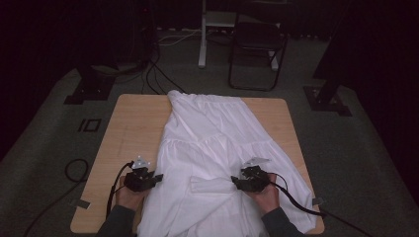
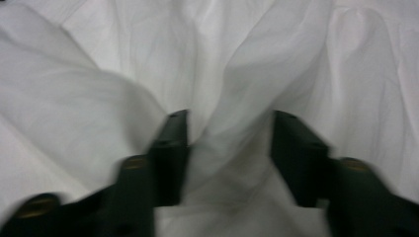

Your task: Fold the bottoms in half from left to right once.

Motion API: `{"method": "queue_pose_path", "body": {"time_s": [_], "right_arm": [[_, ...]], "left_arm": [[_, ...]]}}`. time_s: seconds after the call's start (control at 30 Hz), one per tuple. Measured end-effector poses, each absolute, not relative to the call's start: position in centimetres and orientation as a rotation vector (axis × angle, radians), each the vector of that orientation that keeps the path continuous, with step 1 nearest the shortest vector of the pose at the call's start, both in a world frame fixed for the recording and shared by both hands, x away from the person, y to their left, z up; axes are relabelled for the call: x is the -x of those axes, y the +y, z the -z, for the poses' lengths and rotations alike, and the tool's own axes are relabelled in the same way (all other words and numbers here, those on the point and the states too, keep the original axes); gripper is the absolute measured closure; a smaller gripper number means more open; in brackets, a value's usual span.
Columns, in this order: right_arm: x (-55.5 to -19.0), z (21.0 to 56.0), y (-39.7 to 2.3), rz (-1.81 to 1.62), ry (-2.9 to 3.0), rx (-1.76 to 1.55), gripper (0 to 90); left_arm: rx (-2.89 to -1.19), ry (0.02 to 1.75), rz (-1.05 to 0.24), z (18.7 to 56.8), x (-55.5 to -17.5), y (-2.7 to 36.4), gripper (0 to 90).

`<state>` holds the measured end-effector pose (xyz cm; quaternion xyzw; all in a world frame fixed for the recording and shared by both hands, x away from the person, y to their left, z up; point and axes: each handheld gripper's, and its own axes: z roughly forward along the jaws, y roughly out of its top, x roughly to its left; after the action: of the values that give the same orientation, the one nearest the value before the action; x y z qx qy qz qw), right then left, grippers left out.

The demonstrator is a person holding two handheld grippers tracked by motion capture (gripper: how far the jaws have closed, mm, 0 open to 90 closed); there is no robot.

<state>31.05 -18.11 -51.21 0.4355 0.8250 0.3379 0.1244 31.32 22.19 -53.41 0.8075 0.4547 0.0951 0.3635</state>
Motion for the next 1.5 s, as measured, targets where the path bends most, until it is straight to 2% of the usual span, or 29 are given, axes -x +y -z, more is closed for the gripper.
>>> {"method": "queue_pose_path", "body": {"time_s": [0.03, 0.07, 0.13, 0.17, 0.27, 0.33, 0.37, 0.4, 0.43, 0.47, 0.53, 0.57, 0.6, 0.63, 0.7, 0.77, 0.83, 0.87, 0.9, 0.93, 1.0, 1.27, 1.5], "right_arm": [[-31.0, 51.3, -18.4, -0.994, 2.429, -1.251, 74.3], [-31.0, 51.3, -18.4, -0.994, 2.429, -1.251, 74.3], [-30.6, 51.1, -18.7, -0.97, 2.423, -1.207, 86.3], [-30.1, 50.3, -19.2, -0.952, 2.379, -1.153, 87.9], [-29.7, 48.9, -20.2, -0.992, 2.318, -1.149, 88.2], [-29.2, 47.1, -21.9, -1.074, 2.239, -1.16, 88.3], [-28.6, 45.2, -24.2, -1.171, 2.14, -1.188, 88.4], [-28.6, 45.2, -24.2, -1.171, 2.14, -1.188, 88.4], [-27.9, 43.5, -26.6, -1.201, 2.039, -1.215, 88.3], [-27.9, 43.5, -26.6, -1.201, 2.039, -1.215, 88.3], [-27.5, 42.6, -28.9, -1.184, 1.965, -1.25, 88.3], [-27.5, 42.6, -29.9, -1.147, 1.932, -1.275, 88.2], [-27.9, 43.6, -31.8, -1.06, 1.919, -1.344, 87.9], [-27.9, 43.6, -31.8, -1.06, 1.919, -1.344, 87.9], [-28.8, 45.9, -33.0, -0.99, 1.956, -1.423, 87.6], [-30.0, 50.1, -33.7, -0.858, 2.033, -1.48, 87.1], [-30.0, 50.1, -33.7, -0.858, 2.033, -1.48, 87.1], [-30.3, 51.3, -33.9, -0.846, 2.049, -1.502, 87.1], [-30.8, 53.5, -34.1, -0.849, 2.081, -1.557, 86.9], [-30.9, 53.8, -34.1, -0.866, 2.08, -1.56, 87.0], [-31.1, 53.7, -34.0, -0.865, 2.095, -1.571, 86.9], [-32.6, 53.9, -31.4, -0.905, 2.15, -1.491, 86.9], [-37.4, 53.9, -28.4, -0.934, 2.181, -1.439, 86.4]], "left_arm": [[-2.086, 1.157, -0.259, 53.2, -31.2, 22.1, 87.9], [-2.08, 1.138, -0.278, 52.7, -30.9, 22.0, 87.9], [-2.017, 1.105, -0.299, 51.1, -30.3, 22.2, 88.3], [-1.985, 1.085, -0.32, 50.1, -29.9, 22.4, 88.3], [-1.902, 1.039, -0.366, 47.0, -28.9, 22.7, 88.4], [-1.912, 1.03, -0.408, 45.9, -28.5, 22.3, 88.3], [-1.918, 1.03, -0.439, 45.4, -28.3, 21.9, 87.7], [-1.927, 1.033, -0.467, 45.2, -28.2, 21.4, 87.7], [-1.939, 1.036, -0.482, 45.2, -28.3, 20.8, 80.0], [-1.946, 1.03, -0.464, 45.5, -28.4, 20.2, 80.0], [-1.989, 1.033, -0.431, 46.4, -28.9, 18.6, 65.8], [-2.019, 1.033, -0.421, 47.0, -29.2, 17.8, 62.3], [-2.047, 1.035, -0.411, 47.8, -29.5, 16.9, 54.9], [-2.076, 1.036, -0.397, 48.7, -29.9, 16.0, 54.9], [-2.132, 1.041, -0.37, 50.4, -30.6, 14.6, 51.1], [-2.176, 1.068, -0.36, 52.1, -31.4, 13.4, 47.1], [-2.195, 1.08, -0.365, 52.8, -31.7, 13.0, 47.4], [-2.202, 1.074, -0.406, 53.3, -32.0, 12.7, 47.4], [-2.217, 1.059, -0.42, 53.2, -32.2, 12.7, 63.8], [-2.235, 1.052, -0.446, 53.1, -32.5, 12.8, 77.8], [-2.228, 1.054, -0.443, 53.2, -33.3, 13.2, 85.9], [-2.203, 1.198, -0.559, 53.0, -38.4, 16.6, 87.9], [-2.172, 1.331, -0.658, 52.9, -43.8, 18.6, 87.9]]}}
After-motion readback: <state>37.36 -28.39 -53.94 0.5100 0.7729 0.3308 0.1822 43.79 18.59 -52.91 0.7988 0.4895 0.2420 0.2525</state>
